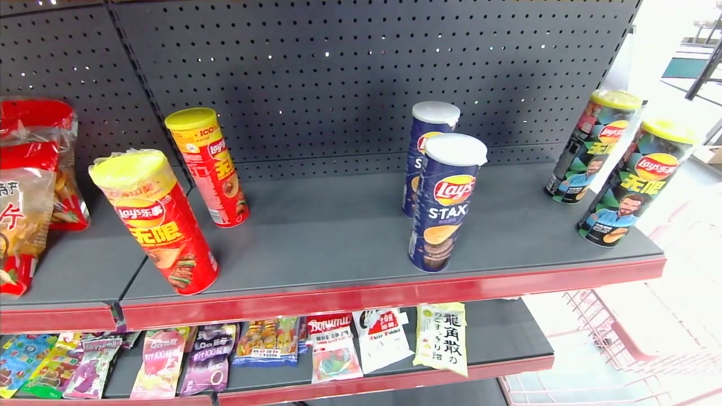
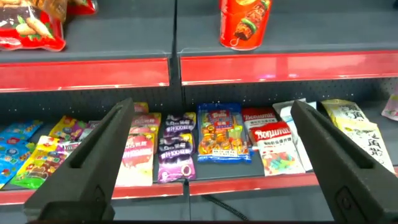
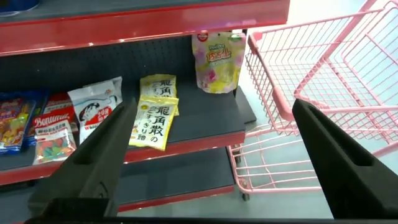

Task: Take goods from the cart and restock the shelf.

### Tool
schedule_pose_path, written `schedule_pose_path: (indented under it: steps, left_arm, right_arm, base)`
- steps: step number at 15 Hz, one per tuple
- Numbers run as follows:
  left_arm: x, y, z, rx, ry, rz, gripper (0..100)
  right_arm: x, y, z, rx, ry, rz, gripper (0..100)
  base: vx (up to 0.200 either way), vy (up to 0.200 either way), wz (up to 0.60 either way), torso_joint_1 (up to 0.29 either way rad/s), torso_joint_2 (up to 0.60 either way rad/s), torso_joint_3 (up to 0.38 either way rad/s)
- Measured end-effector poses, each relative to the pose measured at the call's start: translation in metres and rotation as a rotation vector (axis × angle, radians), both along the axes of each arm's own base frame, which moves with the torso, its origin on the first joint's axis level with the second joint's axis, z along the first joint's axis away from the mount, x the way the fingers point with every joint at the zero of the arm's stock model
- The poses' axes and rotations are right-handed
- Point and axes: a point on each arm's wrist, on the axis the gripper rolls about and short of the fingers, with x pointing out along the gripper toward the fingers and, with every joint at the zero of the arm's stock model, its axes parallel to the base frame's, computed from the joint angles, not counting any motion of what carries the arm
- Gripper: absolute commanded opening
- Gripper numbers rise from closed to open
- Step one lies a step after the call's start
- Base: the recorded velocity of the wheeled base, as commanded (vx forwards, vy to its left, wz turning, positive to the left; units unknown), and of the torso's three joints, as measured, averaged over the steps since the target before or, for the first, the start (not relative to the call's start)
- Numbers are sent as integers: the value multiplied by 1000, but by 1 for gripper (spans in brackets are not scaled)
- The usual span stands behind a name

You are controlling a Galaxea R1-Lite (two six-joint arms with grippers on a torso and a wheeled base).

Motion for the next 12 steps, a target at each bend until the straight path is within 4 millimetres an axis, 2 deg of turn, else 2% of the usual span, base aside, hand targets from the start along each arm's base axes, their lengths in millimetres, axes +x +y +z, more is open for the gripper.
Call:
schedule_pose_path:
  steps: [1, 6, 12]
  left_arm:
    - [0, 0, 0, 0, -1, 0, 100]
    - [0, 0, 0, 1, 1, 0, 100]
    - [0, 0, 0, 0, 0, 0, 100]
  right_arm:
    - [0, 0, 0, 0, 0, 0, 100]
    - [0, 0, 0, -1, 0, -2, 100]
    - [0, 0, 0, 0, 0, 0, 100]
  base:
    - [0, 0, 0, 0, 0, 0]
    - [0, -200, 0, 1, 3, 4]
    - [0, 0, 0, 0, 0, 0]
